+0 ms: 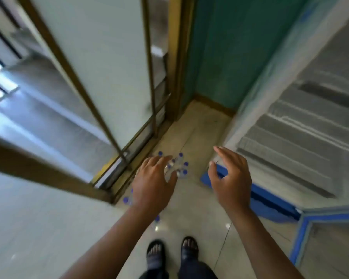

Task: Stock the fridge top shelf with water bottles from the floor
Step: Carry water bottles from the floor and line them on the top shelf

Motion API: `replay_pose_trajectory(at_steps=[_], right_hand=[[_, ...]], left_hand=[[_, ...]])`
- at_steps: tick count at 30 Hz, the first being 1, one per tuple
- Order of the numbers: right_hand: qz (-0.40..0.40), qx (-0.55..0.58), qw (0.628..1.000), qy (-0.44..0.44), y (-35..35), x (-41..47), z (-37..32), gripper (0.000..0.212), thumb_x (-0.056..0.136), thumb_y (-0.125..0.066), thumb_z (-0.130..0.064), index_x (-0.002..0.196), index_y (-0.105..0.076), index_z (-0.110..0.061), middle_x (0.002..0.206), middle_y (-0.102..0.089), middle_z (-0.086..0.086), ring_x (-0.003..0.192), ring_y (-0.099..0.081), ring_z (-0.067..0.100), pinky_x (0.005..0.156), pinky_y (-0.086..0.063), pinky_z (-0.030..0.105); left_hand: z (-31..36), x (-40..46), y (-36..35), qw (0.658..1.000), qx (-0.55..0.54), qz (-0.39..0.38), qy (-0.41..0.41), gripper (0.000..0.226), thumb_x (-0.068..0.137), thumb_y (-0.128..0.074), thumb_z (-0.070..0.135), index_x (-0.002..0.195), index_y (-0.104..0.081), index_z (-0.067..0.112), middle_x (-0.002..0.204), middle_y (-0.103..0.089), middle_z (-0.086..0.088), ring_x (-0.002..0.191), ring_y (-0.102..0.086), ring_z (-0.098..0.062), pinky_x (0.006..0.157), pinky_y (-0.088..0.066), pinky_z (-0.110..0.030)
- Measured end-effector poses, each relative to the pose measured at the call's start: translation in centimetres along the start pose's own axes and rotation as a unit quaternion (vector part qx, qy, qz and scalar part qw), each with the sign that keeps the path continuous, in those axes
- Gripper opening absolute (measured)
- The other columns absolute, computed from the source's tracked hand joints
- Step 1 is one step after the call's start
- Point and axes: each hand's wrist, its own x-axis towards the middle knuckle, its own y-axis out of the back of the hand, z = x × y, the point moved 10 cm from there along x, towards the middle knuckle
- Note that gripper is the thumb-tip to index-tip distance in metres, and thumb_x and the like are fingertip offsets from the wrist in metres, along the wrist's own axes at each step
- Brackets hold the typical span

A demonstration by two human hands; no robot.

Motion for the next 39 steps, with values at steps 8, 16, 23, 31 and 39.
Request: replay_pose_trajectory(at_steps=[8, 16, 23, 31, 39], right_hand=[[-0.272, -0.015, 0.962, -0.031, -19.3, -11.2, 5.6, 0.044, 0.087, -0.069, -0.022, 0.13, -0.064, -0.02, 0.128, -0.064, -0.006, 0.119, -0.054, 0.013, 0.09, -0.037, 0.017], [-0.469, -0.077, 0.878, -0.045, -38.8, -23.1, 16.3, 0.057, 0.083, -0.068, -0.03, 0.138, -0.056, -0.026, 0.135, -0.058, -0.007, 0.122, -0.05, 0.017, 0.093, -0.044, 0.029], [-0.527, -0.081, 0.839, -0.106, -54.0, -33.0, 26.2, 0.077, 0.077, -0.078, -0.039, 0.145, -0.044, -0.029, 0.142, -0.05, -0.003, 0.126, -0.051, 0.022, 0.099, -0.044, 0.033], [-0.444, -0.002, 0.886, -0.131, -65.3, -38.1, 29.8, 0.083, 0.068, -0.087, -0.027, 0.141, -0.047, -0.025, 0.139, -0.052, -0.005, 0.121, -0.054, 0.017, 0.091, -0.039, 0.021], [-0.413, 0.017, 0.893, -0.178, -64.1, -36.6, 31.0, 0.05, 0.063, -0.083, -0.032, 0.106, -0.056, -0.028, 0.09, -0.068, -0.009, 0.083, -0.062, 0.022, 0.071, -0.051, 0.03]], left_hand=[[-17.5, -7.1, -14.4, 0.967, 0.005, -0.117, 0.228, 0.045, 0.094, -0.055, 0.045, 0.137, -0.048, 0.039, 0.132, -0.059, 0.01, 0.114, -0.059, -0.014, 0.083, -0.051, -0.029], [-31.3, -10.6, -35.2, 0.918, -0.029, -0.179, 0.354, 0.055, 0.088, -0.065, 0.038, 0.139, -0.045, 0.036, 0.126, -0.064, 0.004, 0.109, -0.062, -0.018, 0.083, -0.051, -0.032], [-41.9, -12.0, -50.8, 0.902, -0.02, -0.188, 0.389, 0.073, 0.085, -0.069, 0.035, 0.147, -0.031, 0.031, 0.12, -0.065, -0.004, 0.106, -0.06, -0.027, 0.073, -0.043, -0.03], [-48.2, -10.9, -60.4, 0.931, -0.077, -0.148, 0.324, 0.088, 0.074, -0.081, 0.039, 0.147, -0.032, 0.039, 0.126, -0.063, 0.001, 0.105, -0.062, -0.024, 0.08, -0.048, -0.033], [-47.5, -10.0, -58.8, 0.949, -0.065, -0.114, 0.287, 0.057, 0.073, -0.078, 0.048, 0.122, -0.051, 0.038, 0.105, -0.07, 0.004, 0.09, -0.064, -0.024, 0.073, -0.051, -0.035]])
